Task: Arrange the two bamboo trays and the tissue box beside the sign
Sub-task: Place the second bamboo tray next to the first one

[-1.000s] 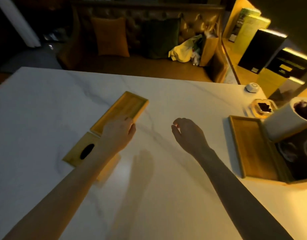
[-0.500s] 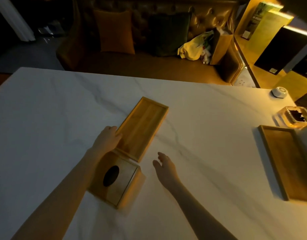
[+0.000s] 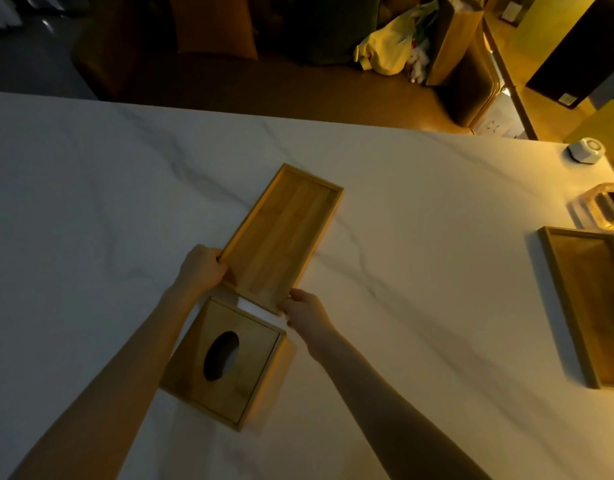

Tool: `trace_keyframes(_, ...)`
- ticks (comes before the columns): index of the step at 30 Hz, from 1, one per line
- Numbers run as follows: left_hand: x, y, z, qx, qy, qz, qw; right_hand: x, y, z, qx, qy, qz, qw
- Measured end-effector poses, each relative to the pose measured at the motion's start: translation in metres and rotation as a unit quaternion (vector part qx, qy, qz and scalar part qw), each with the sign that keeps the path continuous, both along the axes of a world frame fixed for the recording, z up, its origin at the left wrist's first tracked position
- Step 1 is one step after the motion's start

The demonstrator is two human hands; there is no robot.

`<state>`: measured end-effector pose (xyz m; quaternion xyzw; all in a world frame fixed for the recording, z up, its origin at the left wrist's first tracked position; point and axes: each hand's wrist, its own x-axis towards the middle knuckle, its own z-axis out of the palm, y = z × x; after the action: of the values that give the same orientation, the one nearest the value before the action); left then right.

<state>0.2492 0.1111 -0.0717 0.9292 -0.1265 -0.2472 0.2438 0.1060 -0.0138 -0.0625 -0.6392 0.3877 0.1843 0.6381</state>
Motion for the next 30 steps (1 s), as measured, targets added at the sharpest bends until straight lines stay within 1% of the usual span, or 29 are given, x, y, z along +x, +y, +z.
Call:
trace_keyframes(3, -0.001, -0.002, 0.005, -0.008, 0.007, 0.010, 1.000, 0.001, 0.000, 0.002, 0.028, 0.001, -0.046, 0.999)
trace_keyframes(6, 0.002, -0.003, 0.012, -0.013, 0.014, 0.026, 0.999, -0.002, -0.006, 0.002, 0.034, -0.022, -0.101, 0.994)
trace_keyframes(9, 0.006, -0.004, 0.020, -0.056, 0.040, 0.058, 0.996, -0.007, -0.010, 0.005, 0.038, -0.046, -0.160, 0.985)
trace_keyframes(13, 0.002, -0.007, 0.036, -0.119, 0.096, 0.084, 0.985, -0.012, -0.022, 0.008, 0.125, -0.073, -0.241, 0.960)
trace_keyframes(17, -0.007, -0.008, 0.050, -0.212, 0.178, 0.089, 0.957, -0.016, -0.041, 0.022, 0.178, -0.097, -0.252, 0.946)
trace_keyframes(20, -0.018, -0.011, 0.060, -0.274, 0.222, 0.098, 0.931, -0.020, -0.053, 0.033, 0.230, -0.121, -0.230, 0.938)
trace_keyframes(22, -0.028, -0.016, 0.068, -0.309, 0.226, 0.112, 0.917, -0.025, -0.063, 0.044, 0.251, -0.139, -0.236, 0.928)
trace_keyframes(24, -0.041, -0.024, 0.077, -0.322, 0.217, 0.112, 0.915, -0.034, -0.072, 0.053, 0.255, -0.155, -0.249, 0.921)
trace_keyframes(30, -0.086, -0.052, 0.095, -0.367, 0.184, 0.109, 0.905, -0.080, -0.100, 0.072, 0.192, -0.181, -0.216, 0.940)
